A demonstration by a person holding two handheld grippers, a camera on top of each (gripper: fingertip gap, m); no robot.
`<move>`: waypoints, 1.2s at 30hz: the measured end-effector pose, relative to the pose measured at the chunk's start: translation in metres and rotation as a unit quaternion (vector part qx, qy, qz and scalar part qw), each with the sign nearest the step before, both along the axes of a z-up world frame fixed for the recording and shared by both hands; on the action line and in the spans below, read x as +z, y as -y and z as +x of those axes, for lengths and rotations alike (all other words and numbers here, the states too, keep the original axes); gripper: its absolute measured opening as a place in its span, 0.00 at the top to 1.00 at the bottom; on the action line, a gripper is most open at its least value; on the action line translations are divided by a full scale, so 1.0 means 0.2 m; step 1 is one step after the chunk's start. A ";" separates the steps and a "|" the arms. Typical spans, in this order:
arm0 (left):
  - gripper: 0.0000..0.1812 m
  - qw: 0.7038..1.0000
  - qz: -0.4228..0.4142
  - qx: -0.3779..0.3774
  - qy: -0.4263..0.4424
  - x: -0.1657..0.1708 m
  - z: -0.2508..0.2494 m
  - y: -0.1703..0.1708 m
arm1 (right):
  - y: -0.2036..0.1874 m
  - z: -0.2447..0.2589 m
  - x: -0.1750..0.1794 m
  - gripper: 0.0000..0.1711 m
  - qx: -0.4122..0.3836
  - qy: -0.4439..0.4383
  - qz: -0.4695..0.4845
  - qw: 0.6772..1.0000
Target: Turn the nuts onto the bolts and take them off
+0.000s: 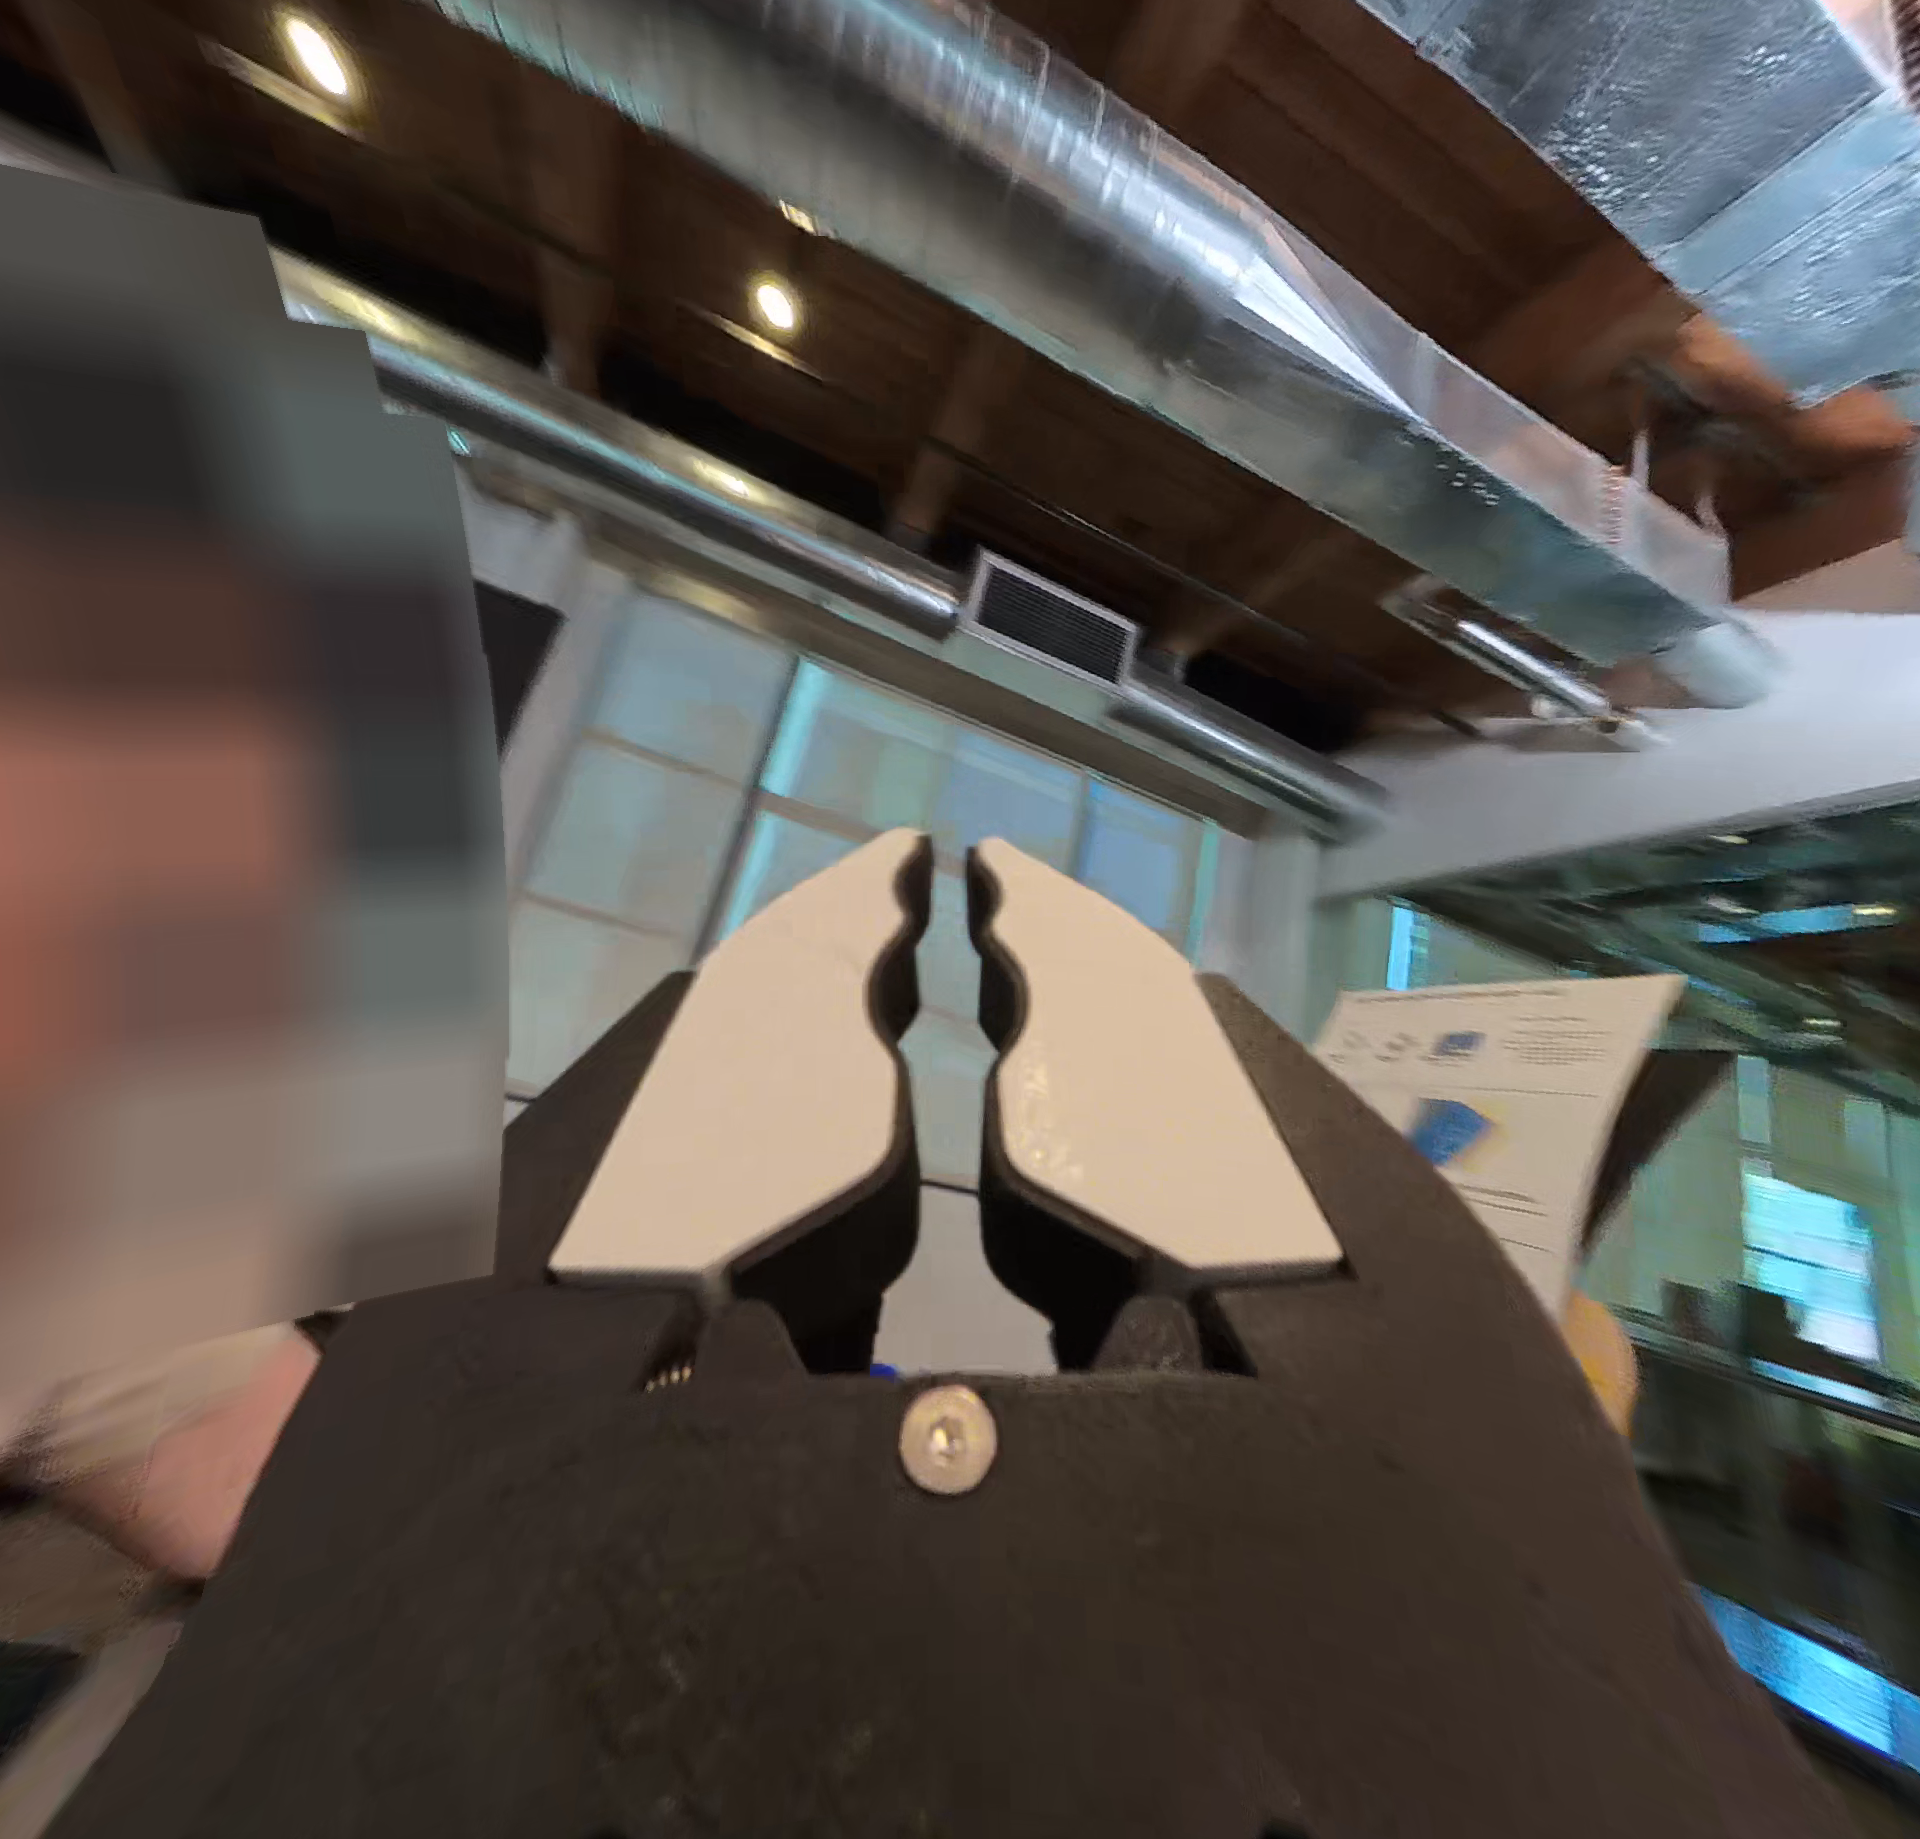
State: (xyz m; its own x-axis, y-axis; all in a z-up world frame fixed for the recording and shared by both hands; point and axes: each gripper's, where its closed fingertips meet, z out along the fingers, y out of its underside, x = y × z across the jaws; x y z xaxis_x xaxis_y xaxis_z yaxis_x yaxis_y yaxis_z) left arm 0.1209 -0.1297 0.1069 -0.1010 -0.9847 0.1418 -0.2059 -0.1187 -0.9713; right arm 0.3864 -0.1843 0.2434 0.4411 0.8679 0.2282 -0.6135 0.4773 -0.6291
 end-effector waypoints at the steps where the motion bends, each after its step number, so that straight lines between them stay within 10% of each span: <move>1: 0.90 1.000 0.001 0.001 0.000 0.00 0.00 0.00 | -0.01 -0.01 0.01 1.00 -0.039 0.004 0.002 0.999; 7: 0.90 1.000 0.011 0.018 0.000 0.00 0.00 -0.02 | -0.23 -0.11 0.01 0.83 -0.311 0.075 -0.075 0.945; 10: 0.90 1.000 0.011 0.025 -0.002 -0.01 0.01 -0.04 | -0.26 -0.27 -0.01 1.00 -0.406 0.154 -0.042 0.900; 13: 0.90 0.999 0.012 0.032 -0.006 -0.02 0.01 -0.06 | -0.31 -0.27 0.03 0.88 -0.550 0.160 -0.025 0.820; 16: 0.90 0.999 0.016 0.032 -0.003 -0.01 0.00 -0.05 | -0.30 -0.24 0.02 1.00 -0.671 0.202 0.016 0.713; 20: 0.90 0.999 0.028 0.040 0.003 0.00 -0.01 -0.06 | -0.23 -0.22 0.08 0.95 -0.717 0.148 0.055 0.679; 30: 0.90 0.992 0.086 0.086 0.017 0.03 0.00 -0.11 | -0.36 -0.82 -0.14 0.97 -0.309 0.277 -0.036 0.909; 36: 0.90 0.981 0.124 0.142 0.040 0.06 0.00 -0.17 | -0.36 -1.23 -0.27 0.78 -0.072 0.282 -0.151 0.945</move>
State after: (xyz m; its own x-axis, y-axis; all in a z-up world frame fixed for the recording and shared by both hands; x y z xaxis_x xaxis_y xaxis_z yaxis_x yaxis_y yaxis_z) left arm 0.1217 -0.0953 0.1190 0.1813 -0.9780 -0.1031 -0.1208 0.0819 -0.9893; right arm 0.1398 -0.1123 0.1902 0.4423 0.8708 0.2146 -0.0828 0.2779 -0.9570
